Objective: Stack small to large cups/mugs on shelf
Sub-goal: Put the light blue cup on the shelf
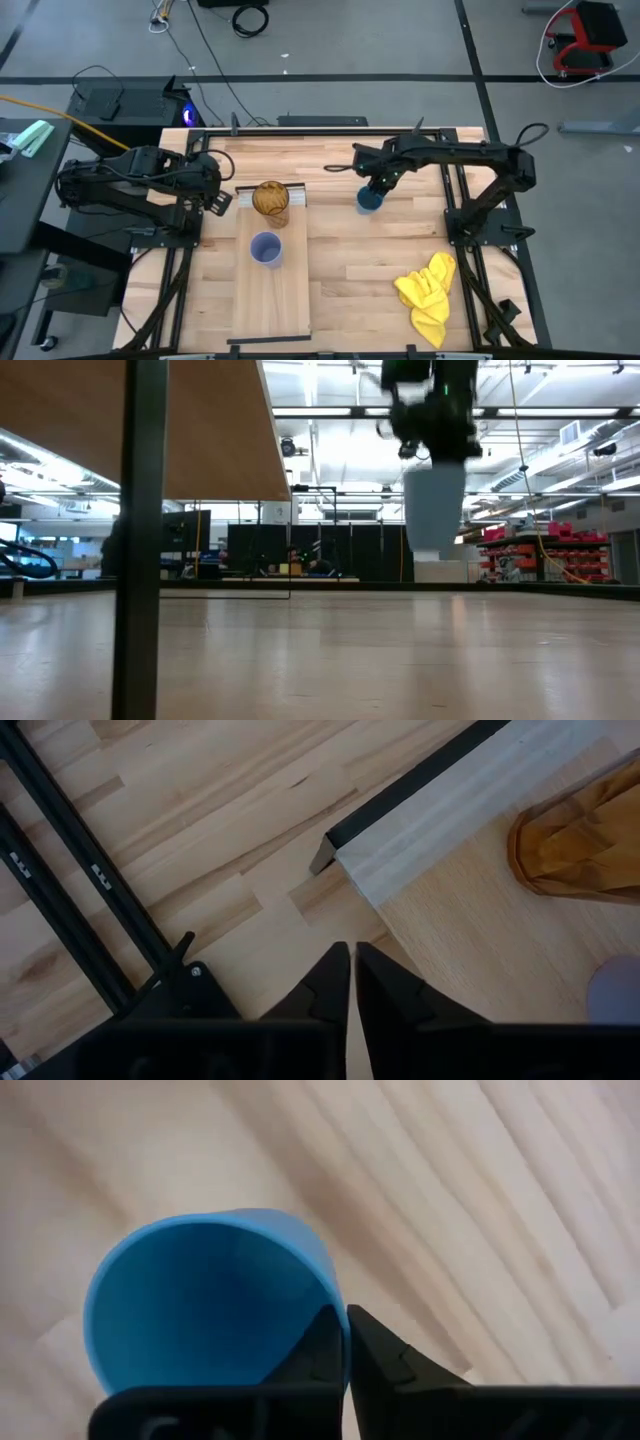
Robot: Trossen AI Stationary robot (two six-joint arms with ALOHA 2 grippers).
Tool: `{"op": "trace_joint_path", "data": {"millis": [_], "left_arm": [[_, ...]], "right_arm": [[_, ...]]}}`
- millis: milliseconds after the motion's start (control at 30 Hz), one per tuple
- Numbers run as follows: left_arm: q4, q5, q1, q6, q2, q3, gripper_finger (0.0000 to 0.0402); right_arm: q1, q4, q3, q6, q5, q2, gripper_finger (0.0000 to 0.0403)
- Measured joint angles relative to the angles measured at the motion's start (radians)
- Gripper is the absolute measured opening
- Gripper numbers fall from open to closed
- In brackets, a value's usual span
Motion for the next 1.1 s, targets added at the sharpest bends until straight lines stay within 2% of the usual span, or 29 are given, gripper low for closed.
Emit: {"op": "trace_joint_path", "data": {"millis": [300, 533, 767, 933, 1100], "left_arm": [[0.0, 0.0, 0.0, 0.001, 0.0, 0.0, 0.003], [0.0, 0.0, 0.0, 0.002, 0.0, 0.0, 0.0026], [0.0, 0.0, 0.0, 0.001, 0.0, 0.0, 0.0018], [0.0, 0.0, 0.0, -0.005, 0.0, 0.0, 0.0023], [0.0, 0.0, 0.0, -0.019, 0.0, 0.0, 0.0022]], "right_arm": [[0.303, -0.156, 0.282, 0.186, -0.003, -0.002, 0.0003], [0.479, -0.161, 0.293, 0.351, 0.015, 0.007, 0.0002], [0.573, -0.088, 0.291, 0.366, 0.027, 0.117, 0.0002], [0.603, -0.061, 0.291, 0.306, 0.027, 0.225, 0.0002], [0.617, 0.038, 0.291, 0.264, 0.023, 0.284, 0.0002]]}}
